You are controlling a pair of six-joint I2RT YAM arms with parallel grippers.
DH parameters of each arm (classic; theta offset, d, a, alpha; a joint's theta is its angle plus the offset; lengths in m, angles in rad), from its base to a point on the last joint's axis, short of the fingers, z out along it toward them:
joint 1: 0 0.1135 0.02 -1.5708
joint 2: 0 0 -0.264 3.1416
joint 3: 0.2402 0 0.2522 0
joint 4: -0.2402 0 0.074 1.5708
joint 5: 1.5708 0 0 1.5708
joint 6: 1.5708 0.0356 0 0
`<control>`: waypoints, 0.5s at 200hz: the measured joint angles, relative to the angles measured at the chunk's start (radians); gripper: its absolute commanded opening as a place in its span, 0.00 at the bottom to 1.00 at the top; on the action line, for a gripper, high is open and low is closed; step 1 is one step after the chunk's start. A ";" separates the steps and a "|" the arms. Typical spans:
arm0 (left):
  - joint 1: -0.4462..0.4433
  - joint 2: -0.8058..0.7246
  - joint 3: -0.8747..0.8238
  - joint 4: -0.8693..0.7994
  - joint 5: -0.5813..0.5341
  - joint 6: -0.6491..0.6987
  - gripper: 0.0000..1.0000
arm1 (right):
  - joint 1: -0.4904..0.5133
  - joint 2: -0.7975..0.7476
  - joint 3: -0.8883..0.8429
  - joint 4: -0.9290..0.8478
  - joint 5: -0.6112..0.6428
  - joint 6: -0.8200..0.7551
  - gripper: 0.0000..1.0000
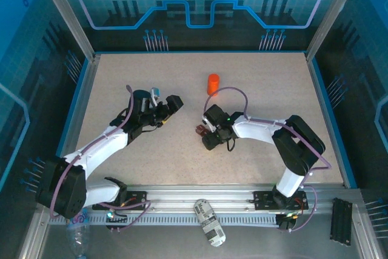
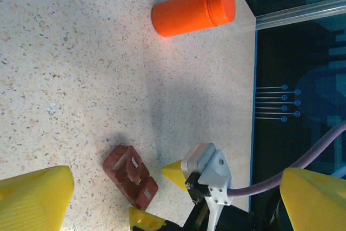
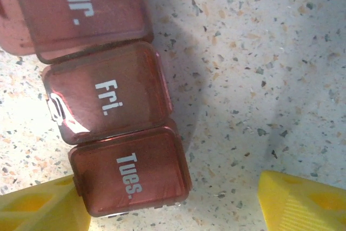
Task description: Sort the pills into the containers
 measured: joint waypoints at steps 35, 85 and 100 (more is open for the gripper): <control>0.000 0.005 0.000 0.001 0.000 0.000 0.99 | -0.009 -0.002 -0.001 0.000 0.000 0.000 0.79; 0.000 0.005 0.000 0.011 0.001 0.000 0.99 | -0.035 -0.006 -0.001 -0.001 0.000 0.000 0.79; 0.000 0.005 0.000 0.018 0.001 -0.001 0.99 | -0.050 -0.013 -0.001 -0.002 0.003 0.000 0.79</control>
